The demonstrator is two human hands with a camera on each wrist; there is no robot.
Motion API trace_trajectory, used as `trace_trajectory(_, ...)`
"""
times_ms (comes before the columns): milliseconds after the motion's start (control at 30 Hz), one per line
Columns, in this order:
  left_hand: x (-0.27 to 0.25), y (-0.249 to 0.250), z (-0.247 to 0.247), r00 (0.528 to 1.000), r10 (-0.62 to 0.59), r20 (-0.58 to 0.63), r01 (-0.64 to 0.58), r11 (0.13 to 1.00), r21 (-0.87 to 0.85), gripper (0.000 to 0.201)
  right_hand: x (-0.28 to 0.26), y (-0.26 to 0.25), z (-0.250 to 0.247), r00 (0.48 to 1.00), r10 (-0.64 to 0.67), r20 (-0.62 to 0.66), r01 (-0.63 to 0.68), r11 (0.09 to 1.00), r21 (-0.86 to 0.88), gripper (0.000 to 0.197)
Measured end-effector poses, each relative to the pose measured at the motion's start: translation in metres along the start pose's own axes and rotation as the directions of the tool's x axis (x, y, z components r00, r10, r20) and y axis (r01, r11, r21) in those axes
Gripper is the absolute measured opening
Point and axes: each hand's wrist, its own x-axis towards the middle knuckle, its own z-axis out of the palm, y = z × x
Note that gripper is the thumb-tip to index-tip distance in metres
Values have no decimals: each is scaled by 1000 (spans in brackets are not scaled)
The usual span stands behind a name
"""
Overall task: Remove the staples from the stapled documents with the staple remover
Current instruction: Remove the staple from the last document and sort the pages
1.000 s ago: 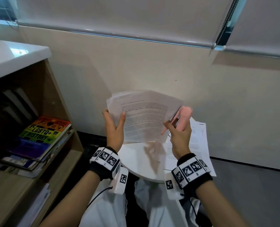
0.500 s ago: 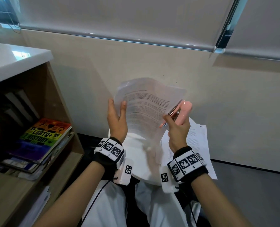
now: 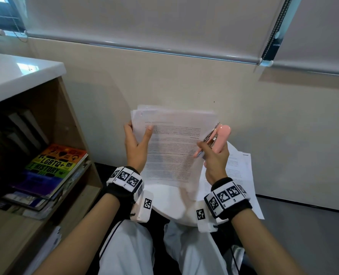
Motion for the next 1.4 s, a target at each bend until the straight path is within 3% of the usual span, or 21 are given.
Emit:
trace_trajectory(167,1,4,-1,995,91,-32,-94,991,-92,37,-2,0,-3,998,-31,52,33,999,-35,32)
trace_trajectory(300,5,20,7,989,16,-148,-45,981,-191,20,-4,0,-1,998,-36,54,38,999,-28,31)
trace_trajectory(400,13,35,12,970,22,-244,-70,979,-190,21,-6,0,-2,996,-59,72,60,998,-19,37)
trace_trajectory(533,18,38,12,972,193,-134,-200,979,-37,12,-8,0,-4,998,-43,54,44,999,-20,37)
trace_trajectory(633,16,32,7,978,199,-56,-200,980,-15,6,-9,-2,-5,999,-51,14,52,998,-20,36)
trace_trajectory(733,13,30,6,973,224,-55,-224,975,2,8,-9,-2,-8,998,-55,9,55,998,-15,36)
trace_trajectory(833,14,29,8,985,161,-59,-164,986,-44,8,-9,0,-10,999,-43,11,43,999,-21,35)
trace_trajectory(967,12,29,9,996,90,23,-87,991,-106,12,-8,1,-10,999,-48,-2,48,999,-25,35)
trace_trajectory(1033,10,26,2,996,2,92,10,991,-137,25,-8,0,-10,998,-59,-17,59,998,-17,36)
trace_trajectory(1100,5,20,-9,987,-79,140,85,995,-42,45,-7,-2,-11,997,-72,-33,72,997,-14,36)
trace_trajectory(1167,-1,11,-17,987,-96,131,88,994,68,42,-6,-5,-10,994,-102,-49,102,995,-7,37)
trace_trajectory(1267,-9,10,-15,999,14,49,-18,995,97,22,-6,-10,1,985,-163,-56,164,986,9,39)
trace_trajectory(1400,-7,16,-9,995,102,-11,-100,988,118,27,-8,-10,11,986,-166,20,166,986,22,36)
